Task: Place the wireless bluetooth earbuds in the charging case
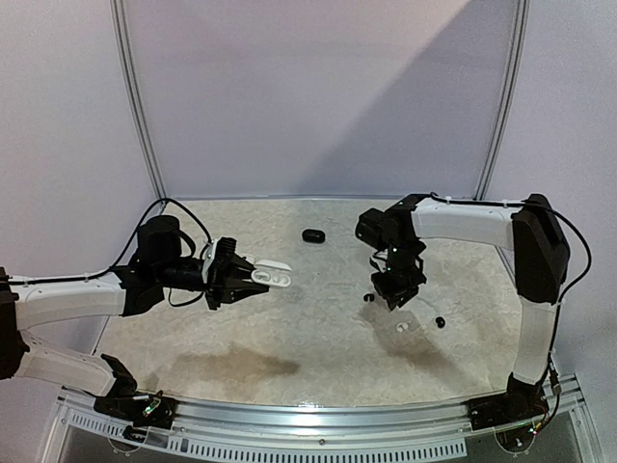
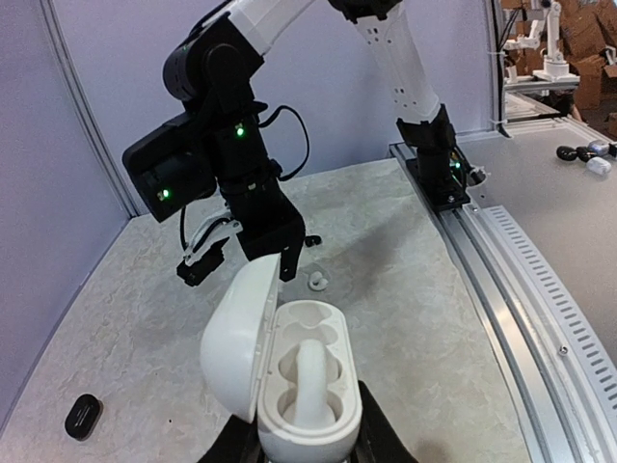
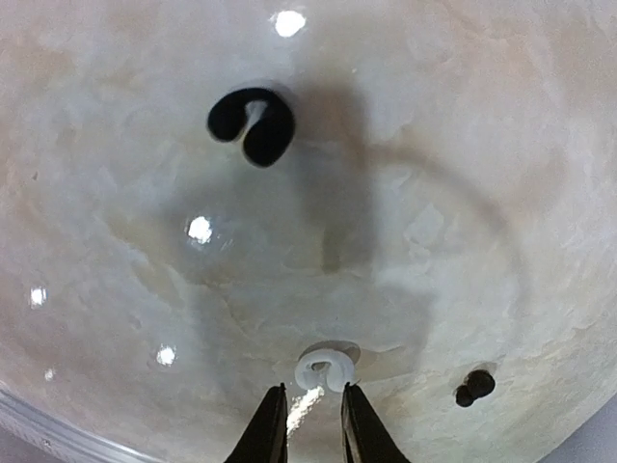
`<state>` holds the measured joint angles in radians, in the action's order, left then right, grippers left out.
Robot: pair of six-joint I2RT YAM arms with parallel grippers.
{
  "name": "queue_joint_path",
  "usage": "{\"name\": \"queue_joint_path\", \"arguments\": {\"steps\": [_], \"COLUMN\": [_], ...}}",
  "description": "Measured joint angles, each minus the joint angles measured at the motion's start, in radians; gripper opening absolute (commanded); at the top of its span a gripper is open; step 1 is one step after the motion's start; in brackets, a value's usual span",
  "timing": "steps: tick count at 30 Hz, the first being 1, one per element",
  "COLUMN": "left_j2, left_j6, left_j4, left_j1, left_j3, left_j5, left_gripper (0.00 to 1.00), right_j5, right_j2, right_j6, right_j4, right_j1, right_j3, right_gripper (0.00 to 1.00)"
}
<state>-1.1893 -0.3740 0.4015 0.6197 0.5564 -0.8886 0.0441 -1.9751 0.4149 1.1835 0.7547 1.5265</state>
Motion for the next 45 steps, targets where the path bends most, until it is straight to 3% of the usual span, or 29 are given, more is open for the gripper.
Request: {"name": "queue_joint_path", "arguments": {"steps": [8,16,30,42,45], "left_j2": [0.015,0.027,0.029,0.029,0.029], "left_j6": [0.000,-0.004,-0.021,-0.023,-0.023], "left_j4": [-0.027,-0.078,-0.112,-0.122,-0.131], "left_j1": [0.000,0.000,0.000,0.000,0.000], "left_j3": [0.000,0.003,0.015,0.015,0.015], "left_j5": [0.000,0.002,0.004,0.007,0.008], "left_gripper": [0.00,0.00,0.00,0.00,0.00], "right_j5": [-0.185,-0.273,-0.278,-0.272,-0.272], "right_j2": [0.183,0.114,0.063,0.055,0.057], "right_j6": [-0.730,-1.128,-1.386,-1.433,-1.435], "right_j4": [-0.217,-0.243,-0.217,-0.211,-0.212], "right_j1": [-0.026,-0.137,-0.144,-0.138,-0.133], "right_j3": [-0.215,-0.155,-0.222,-0.263,-0.273], "right_gripper": [0.15,0.27,0.28,0.27,0.23]}}
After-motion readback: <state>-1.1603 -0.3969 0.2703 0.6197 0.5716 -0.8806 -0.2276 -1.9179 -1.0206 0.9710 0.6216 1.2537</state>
